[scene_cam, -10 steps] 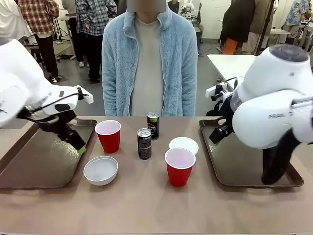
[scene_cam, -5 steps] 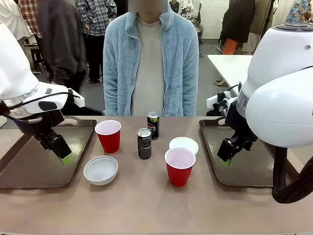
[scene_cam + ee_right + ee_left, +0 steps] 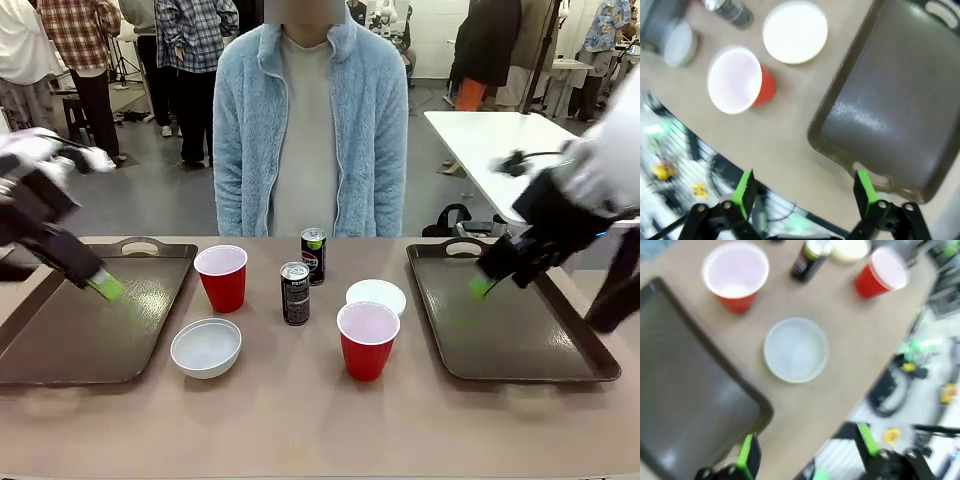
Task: Prepare tableware on both trays.
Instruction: Pick up a Picnic Bowl from the table and place it on a Handle tray.
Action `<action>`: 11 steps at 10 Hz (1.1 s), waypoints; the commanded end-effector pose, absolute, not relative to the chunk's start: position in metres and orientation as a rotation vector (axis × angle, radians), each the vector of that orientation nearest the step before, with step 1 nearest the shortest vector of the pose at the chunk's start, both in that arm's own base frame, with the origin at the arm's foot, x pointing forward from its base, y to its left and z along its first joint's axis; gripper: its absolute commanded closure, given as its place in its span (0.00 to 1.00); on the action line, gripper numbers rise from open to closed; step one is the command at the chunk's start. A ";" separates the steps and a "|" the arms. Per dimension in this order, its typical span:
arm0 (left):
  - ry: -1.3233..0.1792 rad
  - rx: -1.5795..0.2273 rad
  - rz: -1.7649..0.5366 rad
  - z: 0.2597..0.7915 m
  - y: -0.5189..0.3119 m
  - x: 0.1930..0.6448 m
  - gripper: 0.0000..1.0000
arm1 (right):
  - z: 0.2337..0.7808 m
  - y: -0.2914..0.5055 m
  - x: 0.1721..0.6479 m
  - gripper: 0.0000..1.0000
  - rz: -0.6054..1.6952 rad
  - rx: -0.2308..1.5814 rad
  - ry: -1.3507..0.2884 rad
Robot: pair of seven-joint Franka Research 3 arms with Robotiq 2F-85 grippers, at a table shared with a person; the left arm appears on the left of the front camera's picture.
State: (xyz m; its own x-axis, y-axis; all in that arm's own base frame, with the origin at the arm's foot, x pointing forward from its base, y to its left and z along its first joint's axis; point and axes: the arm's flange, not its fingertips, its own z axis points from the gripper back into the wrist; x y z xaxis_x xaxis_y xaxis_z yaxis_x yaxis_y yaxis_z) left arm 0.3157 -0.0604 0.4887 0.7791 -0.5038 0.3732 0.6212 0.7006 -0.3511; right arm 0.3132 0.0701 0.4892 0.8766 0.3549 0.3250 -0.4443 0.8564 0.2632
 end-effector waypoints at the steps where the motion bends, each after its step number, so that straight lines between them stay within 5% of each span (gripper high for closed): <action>1: -0.231 -0.700 -0.560 0.502 0.003 0.326 0.00 | 0.452 -0.010 0.279 0.00 0.307 0.582 -0.303; 4: -0.199 -0.858 -0.346 0.476 0.104 0.346 0.00 | 0.422 -0.081 0.257 0.00 0.184 0.759 -0.334; 11: -0.397 -1.005 -0.099 0.427 0.193 0.282 0.00 | 0.409 -0.133 0.223 0.00 0.078 0.879 -0.446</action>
